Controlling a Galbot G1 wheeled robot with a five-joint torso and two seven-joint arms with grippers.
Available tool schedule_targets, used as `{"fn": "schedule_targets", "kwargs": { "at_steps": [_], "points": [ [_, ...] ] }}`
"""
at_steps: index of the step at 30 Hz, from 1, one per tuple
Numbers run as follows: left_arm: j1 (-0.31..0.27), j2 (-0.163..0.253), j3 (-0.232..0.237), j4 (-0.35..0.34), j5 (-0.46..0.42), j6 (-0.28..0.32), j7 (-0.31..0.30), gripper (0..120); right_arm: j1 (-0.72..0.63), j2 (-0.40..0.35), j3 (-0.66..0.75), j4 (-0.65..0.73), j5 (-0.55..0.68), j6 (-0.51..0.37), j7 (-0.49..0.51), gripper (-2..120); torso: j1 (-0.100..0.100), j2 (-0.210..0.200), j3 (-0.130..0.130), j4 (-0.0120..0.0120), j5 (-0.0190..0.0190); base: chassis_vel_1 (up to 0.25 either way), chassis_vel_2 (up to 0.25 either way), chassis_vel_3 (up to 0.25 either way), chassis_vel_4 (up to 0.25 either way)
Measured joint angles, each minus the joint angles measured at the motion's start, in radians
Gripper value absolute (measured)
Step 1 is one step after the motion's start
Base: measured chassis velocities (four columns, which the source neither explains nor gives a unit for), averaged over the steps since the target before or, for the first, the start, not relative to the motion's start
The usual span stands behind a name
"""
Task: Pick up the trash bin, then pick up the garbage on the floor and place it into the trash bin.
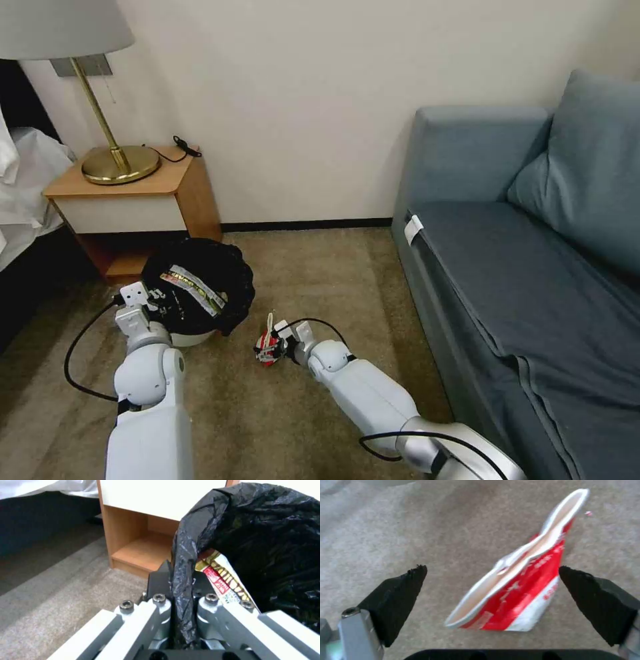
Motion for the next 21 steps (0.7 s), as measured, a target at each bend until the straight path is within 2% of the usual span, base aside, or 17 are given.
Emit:
{"fn": "schedule_targets", "kwargs": {
  "at_steps": [16, 21],
  "points": [
    [0.007, 0.0, -0.001, -0.009, 0.002, 0.0, -0.003, 4, -0.015, 0.0, -0.007, -0.029, -0.004, 0.036, -0.046, 98, 0.0, 0.0, 0.0, 0.0, 0.0001, 0.0, 0.0, 0.0, 0.0],
    [0.011, 0.0, -0.006, -0.015, 0.002, -0.001, -0.003, 4, -0.017, 0.0, -0.013, -0.039, -0.012, 0.053, -0.055, 79, 0.0, 0.0, 0.0, 0.0, 0.0001, 0.0, 0.0, 0.0, 0.0]
  ]
}}
